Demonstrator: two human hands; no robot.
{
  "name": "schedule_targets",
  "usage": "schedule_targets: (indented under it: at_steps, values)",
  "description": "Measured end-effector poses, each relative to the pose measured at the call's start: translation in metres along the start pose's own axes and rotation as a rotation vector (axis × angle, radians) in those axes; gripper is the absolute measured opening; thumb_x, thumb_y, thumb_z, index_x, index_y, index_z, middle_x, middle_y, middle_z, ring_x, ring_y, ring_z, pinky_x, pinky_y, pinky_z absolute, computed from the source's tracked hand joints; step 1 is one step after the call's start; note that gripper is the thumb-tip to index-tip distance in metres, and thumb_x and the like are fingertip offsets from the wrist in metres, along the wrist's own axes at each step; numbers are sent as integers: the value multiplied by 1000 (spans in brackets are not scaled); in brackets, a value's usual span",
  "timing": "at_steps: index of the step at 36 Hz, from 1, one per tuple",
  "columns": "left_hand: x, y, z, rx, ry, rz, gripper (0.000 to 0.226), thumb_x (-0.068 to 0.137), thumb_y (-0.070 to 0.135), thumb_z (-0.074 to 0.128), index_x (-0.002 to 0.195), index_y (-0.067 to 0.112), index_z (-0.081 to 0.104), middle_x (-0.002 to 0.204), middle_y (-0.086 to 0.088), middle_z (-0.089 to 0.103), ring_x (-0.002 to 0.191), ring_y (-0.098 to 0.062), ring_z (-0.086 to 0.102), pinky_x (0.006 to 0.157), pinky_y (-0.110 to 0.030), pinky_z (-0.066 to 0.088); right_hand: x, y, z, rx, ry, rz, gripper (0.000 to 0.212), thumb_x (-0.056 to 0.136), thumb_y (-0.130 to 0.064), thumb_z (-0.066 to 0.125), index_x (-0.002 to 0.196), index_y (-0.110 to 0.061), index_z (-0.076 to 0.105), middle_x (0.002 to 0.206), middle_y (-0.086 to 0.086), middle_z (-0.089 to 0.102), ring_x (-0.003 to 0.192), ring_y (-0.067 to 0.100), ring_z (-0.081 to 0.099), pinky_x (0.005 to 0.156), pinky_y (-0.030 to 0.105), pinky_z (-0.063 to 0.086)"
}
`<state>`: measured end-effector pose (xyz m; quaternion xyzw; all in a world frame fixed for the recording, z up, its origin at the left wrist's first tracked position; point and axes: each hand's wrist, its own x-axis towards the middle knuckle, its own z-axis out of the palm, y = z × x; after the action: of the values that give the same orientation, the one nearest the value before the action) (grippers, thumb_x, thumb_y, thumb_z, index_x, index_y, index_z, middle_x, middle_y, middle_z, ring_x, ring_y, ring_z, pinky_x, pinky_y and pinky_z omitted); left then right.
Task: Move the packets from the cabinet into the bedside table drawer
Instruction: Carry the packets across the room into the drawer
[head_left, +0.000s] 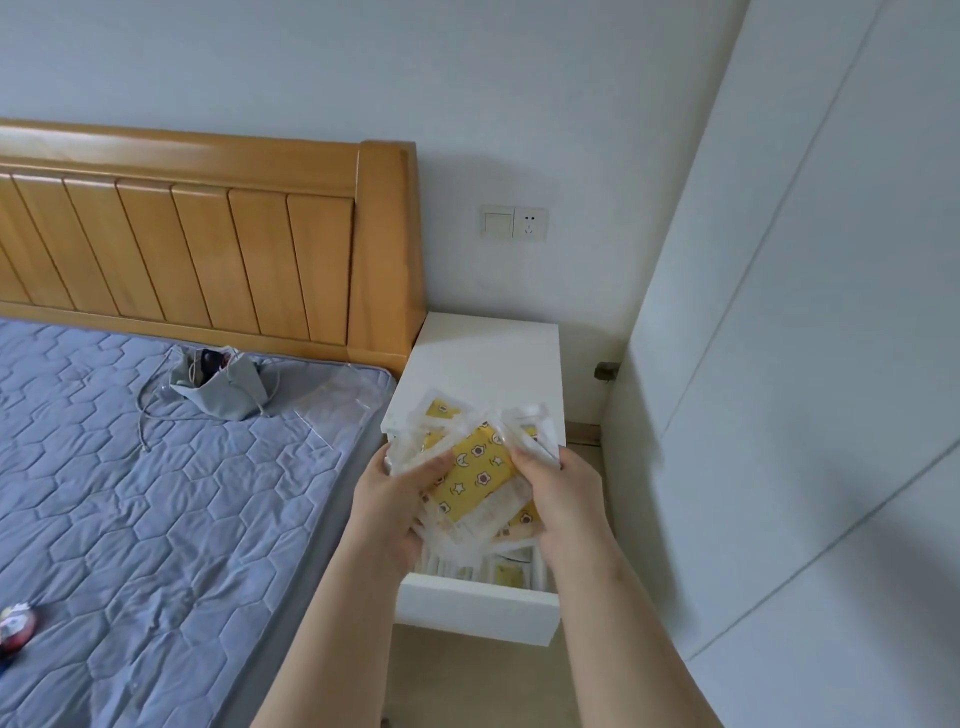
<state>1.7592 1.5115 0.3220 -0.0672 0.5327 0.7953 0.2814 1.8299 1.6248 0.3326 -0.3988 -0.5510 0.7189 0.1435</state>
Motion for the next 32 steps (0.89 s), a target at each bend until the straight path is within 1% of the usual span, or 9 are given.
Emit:
schedule_targets:
  at_steps: [3, 6, 8, 11, 14, 18, 22, 27, 32]
  values:
    - [51, 9, 0, -48, 35, -34, 26, 80, -4, 65, 98, 14, 58, 98, -14, 69, 82, -31, 68, 70, -47, 56, 45, -6, 18, 11, 31, 17, 14, 89, -20, 58, 82, -8, 62, 82, 9, 60, 79, 25, 58, 80, 58, 52]
    - [99, 23, 2, -85, 48, -67, 25, 81, -4, 65, 97, 14, 57, 102, -16, 67, 87, -32, 66, 77, -51, 53, 90, -7, 37, 66, 91, 26, 25, 92, -24, 53, 82, -2, 59, 83, 10, 54, 78, 24, 52, 78, 41, 51]
    - [127, 33, 4, -102, 77, -78, 26, 81, -5, 64, 98, 14, 56, 103, -16, 67, 90, -33, 66, 80, -54, 52, 117, -10, 48, 131, 163, 37, 31, 93, -24, 51, 87, 5, 52, 82, 9, 51, 76, 22, 49, 77, 41, 50]
    - [173, 48, 5, -136, 135, -75, 28, 83, -4, 64, 98, 17, 55, 102, -13, 67, 95, -35, 65, 86, -57, 50, 154, -22, 62, 227, 273, 80, 25, 95, -21, 51, 79, -3, 54, 78, 9, 57, 71, 24, 56, 75, 39, 49]
    - [209, 55, 8, -127, 192, -57, 27, 84, 0, 65, 90, 24, 53, 96, -7, 66, 92, -31, 66, 85, -52, 52, 181, -33, 69, 282, 343, 82, 24, 96, -19, 50, 74, -17, 58, 76, 4, 62, 70, 22, 60, 80, 45, 53]
    - [240, 49, 18, -126, 284, -70, 26, 85, 1, 65, 94, 22, 52, 90, -3, 64, 86, -27, 65, 76, -46, 53, 211, -32, 65, 277, 419, 60, 19, 96, -21, 49, 80, -17, 58, 78, 3, 62, 72, 21, 61, 73, 40, 53]
    - [264, 28, 29, -137, 365, -74, 33, 83, 2, 67, 109, 18, 53, 101, -7, 67, 90, -28, 67, 78, -47, 54, 243, -27, 59, 236, 344, 106, 17, 96, -21, 50, 82, -18, 58, 77, 2, 61, 67, 19, 60, 63, 32, 50]
    - [278, -13, 47, -118, 371, -125, 40, 81, 2, 68, 117, 15, 56, 97, -8, 70, 87, -28, 69, 80, -50, 55, 274, -1, 59, 136, 206, 249, 14, 97, -22, 47, 93, -11, 55, 84, 5, 61, 69, 19, 59, 59, 27, 48]
    - [291, -53, 47, -55, 371, -165, 26, 84, 4, 67, 96, 27, 60, 94, -6, 70, 84, -28, 70, 66, -46, 58, 293, 39, 58, 92, 148, 413, 13, 97, -21, 44, 101, -14, 54, 98, 11, 65, 93, 30, 65, 81, 44, 54]
